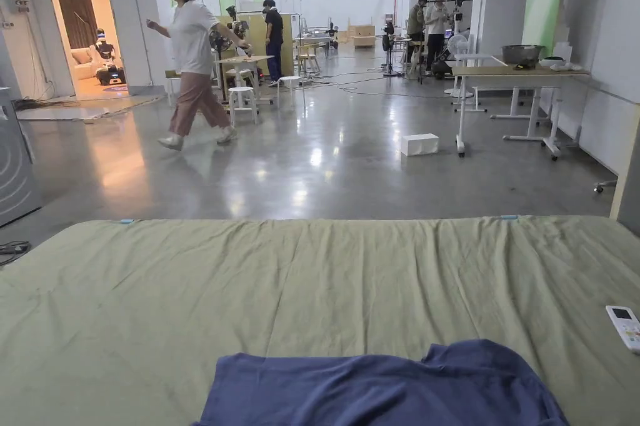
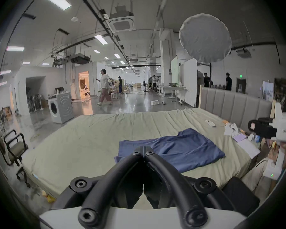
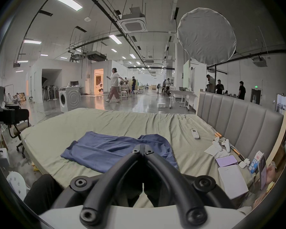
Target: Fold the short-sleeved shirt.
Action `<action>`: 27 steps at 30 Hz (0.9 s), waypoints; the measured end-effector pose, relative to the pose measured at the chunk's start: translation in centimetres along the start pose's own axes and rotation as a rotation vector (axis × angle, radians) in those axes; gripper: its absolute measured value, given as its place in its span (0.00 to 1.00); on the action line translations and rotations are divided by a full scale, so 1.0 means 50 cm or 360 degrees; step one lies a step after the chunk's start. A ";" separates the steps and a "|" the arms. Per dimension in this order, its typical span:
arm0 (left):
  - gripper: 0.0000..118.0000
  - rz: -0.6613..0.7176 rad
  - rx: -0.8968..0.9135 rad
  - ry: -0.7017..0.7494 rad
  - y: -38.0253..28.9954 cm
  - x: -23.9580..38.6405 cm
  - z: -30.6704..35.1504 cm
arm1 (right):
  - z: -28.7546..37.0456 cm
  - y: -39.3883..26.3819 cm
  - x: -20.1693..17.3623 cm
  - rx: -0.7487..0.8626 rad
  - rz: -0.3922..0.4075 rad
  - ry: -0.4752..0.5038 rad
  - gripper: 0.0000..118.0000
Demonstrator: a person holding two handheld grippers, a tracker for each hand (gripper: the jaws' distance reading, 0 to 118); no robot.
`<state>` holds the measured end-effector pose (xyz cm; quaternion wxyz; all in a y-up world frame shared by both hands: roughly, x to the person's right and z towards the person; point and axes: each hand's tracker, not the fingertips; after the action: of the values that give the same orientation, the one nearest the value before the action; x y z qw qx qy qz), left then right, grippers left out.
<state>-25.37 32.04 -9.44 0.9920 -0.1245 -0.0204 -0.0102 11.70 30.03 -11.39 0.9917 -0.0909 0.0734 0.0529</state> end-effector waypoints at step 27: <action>0.73 0.0416 -0.0784 -0.0084 -0.293 -0.246 -0.504 | -0.054 -0.089 0.050 -0.0361 -0.0272 0.0044 0.00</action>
<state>-37.09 11.78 -30.77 0.9238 -0.3636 -0.0269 0.1165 14.30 25.41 -13.64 0.9749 -0.2090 0.0725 -0.0250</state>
